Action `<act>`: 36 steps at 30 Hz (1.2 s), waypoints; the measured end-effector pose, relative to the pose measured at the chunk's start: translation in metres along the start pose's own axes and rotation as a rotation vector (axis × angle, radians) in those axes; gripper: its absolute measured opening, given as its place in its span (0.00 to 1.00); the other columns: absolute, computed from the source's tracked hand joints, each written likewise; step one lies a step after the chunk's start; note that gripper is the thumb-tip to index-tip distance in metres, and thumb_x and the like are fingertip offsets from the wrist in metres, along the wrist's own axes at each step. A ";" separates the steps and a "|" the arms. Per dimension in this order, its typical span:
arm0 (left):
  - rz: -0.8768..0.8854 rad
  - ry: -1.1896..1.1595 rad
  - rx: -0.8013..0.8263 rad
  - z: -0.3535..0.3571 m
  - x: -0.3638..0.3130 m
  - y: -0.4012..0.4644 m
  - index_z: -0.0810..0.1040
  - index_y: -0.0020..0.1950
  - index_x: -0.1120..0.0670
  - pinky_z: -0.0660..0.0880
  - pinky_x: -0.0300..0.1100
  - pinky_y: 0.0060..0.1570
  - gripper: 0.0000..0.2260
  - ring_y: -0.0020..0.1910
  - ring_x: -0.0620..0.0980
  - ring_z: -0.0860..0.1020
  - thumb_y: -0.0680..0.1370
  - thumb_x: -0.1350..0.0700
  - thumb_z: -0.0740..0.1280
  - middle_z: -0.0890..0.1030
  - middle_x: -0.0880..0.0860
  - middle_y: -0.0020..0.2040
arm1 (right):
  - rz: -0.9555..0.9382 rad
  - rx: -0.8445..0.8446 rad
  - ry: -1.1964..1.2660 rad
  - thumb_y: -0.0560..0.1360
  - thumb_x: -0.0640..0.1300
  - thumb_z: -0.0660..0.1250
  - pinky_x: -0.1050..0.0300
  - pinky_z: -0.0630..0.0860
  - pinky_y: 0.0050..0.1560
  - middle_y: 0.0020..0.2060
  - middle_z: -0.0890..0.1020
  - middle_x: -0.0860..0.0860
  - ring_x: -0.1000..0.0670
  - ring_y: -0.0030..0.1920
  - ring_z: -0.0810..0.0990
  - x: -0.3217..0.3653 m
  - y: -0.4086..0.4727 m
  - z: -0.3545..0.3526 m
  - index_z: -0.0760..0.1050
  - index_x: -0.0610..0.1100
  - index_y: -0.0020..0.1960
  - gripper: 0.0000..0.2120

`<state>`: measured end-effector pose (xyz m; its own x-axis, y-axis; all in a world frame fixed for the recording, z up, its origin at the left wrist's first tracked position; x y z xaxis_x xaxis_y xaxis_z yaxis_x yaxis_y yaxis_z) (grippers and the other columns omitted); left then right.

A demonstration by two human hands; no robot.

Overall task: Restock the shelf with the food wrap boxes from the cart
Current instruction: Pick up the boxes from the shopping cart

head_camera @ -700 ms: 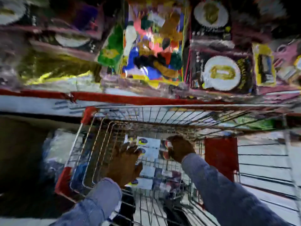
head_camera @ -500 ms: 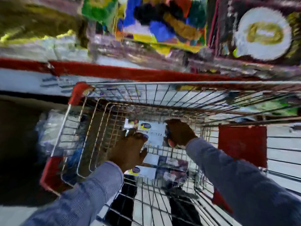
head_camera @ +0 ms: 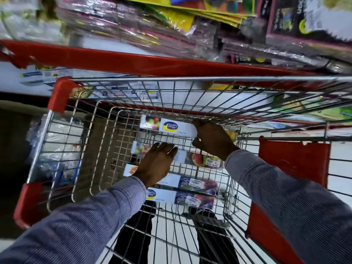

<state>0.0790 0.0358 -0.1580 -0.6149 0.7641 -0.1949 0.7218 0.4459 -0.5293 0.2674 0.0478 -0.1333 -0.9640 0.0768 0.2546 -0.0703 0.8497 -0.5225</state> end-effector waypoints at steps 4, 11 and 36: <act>-0.036 0.006 0.007 0.000 -0.002 0.019 0.70 0.71 0.58 0.71 0.52 0.65 0.26 0.62 0.59 0.77 0.72 0.69 0.63 0.80 0.58 0.64 | 0.030 -0.050 0.011 0.73 0.51 0.67 0.47 0.74 0.59 0.61 0.79 0.40 0.38 0.62 0.77 0.000 -0.013 -0.011 0.61 0.41 0.74 0.33; -0.011 -0.062 -0.005 -0.061 -0.013 -0.015 0.73 0.69 0.57 0.75 0.50 0.59 0.22 0.62 0.60 0.77 0.75 0.61 0.67 0.80 0.58 0.64 | -0.060 -0.069 0.015 0.74 0.53 0.68 0.47 0.75 0.61 0.62 0.79 0.39 0.39 0.63 0.77 0.030 -0.051 -0.065 0.64 0.39 0.73 0.33; 0.002 0.036 -0.781 -0.593 -0.072 -0.317 0.82 0.56 0.35 0.69 0.31 0.35 0.27 0.42 0.39 0.80 0.57 0.38 0.76 0.87 0.39 0.46 | -0.245 -0.773 -0.209 0.72 0.53 0.73 0.52 0.69 0.34 0.40 0.80 0.46 0.47 0.36 0.75 0.170 -0.355 -0.578 0.78 0.42 0.51 0.16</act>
<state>0.0831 0.1158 0.5135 -0.6123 0.7740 -0.1613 0.7455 0.6331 0.2084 0.2762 0.0603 0.5661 -0.9774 -0.1901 0.0922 -0.1616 0.9539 0.2530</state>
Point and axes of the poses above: each hand's wrist, its own y-axis towards the middle knuckle, its own z-axis out of the palm, x = y × z, the point moved 4 cm from there along y, towards the middle knuckle
